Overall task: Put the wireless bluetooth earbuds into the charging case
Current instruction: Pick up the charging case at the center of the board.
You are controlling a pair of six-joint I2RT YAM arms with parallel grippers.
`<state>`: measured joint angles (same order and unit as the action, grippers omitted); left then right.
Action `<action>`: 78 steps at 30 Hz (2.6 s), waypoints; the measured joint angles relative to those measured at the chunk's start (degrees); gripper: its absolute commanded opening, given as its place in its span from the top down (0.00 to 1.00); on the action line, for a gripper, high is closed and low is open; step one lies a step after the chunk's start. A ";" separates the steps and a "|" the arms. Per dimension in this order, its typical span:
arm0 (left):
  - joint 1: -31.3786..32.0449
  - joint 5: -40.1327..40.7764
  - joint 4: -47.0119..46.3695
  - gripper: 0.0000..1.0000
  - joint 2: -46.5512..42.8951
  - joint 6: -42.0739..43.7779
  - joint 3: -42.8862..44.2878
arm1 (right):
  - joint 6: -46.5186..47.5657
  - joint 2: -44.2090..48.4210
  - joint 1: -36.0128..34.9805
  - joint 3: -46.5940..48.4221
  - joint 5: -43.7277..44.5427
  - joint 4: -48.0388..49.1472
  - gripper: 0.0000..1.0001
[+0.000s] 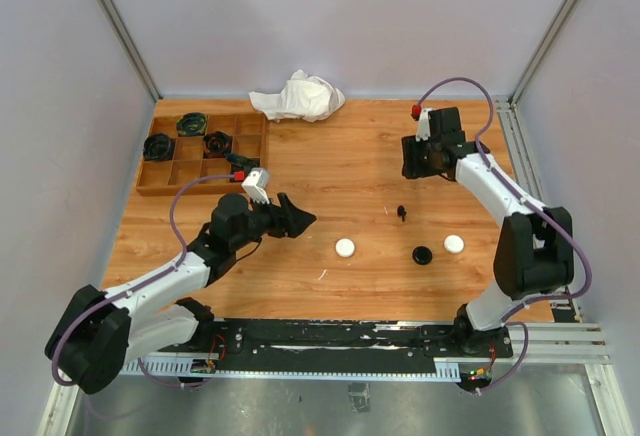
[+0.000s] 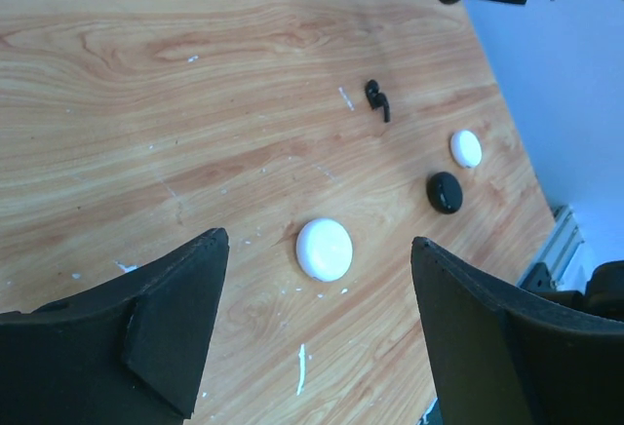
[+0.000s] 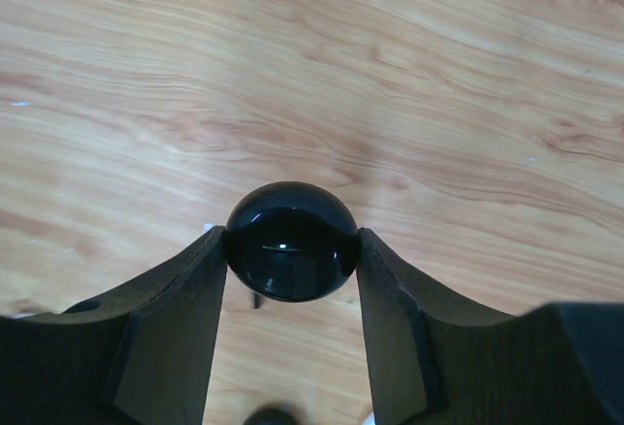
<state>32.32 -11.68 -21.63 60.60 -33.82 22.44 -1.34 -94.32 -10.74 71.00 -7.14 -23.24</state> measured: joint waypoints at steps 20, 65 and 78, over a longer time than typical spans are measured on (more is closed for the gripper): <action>9.16 13.55 -17.97 0.26 -4.83 -1.70 -4.48 | -33.48 21.20 -22.43 -17.11 2.32 23.96 0.48; 13.84 16.74 -59.12 0.60 17.94 12.72 -1.79 | -52.70 24.81 -36.79 -24.00 9.60 43.58 0.46; 13.90 17.11 -59.78 0.90 18.32 12.57 -1.88 | -50.93 24.48 -36.87 -24.48 8.63 45.27 0.27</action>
<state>46.22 5.43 -81.41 78.91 -21.26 20.56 -52.27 -69.84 -47.62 46.52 1.50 22.02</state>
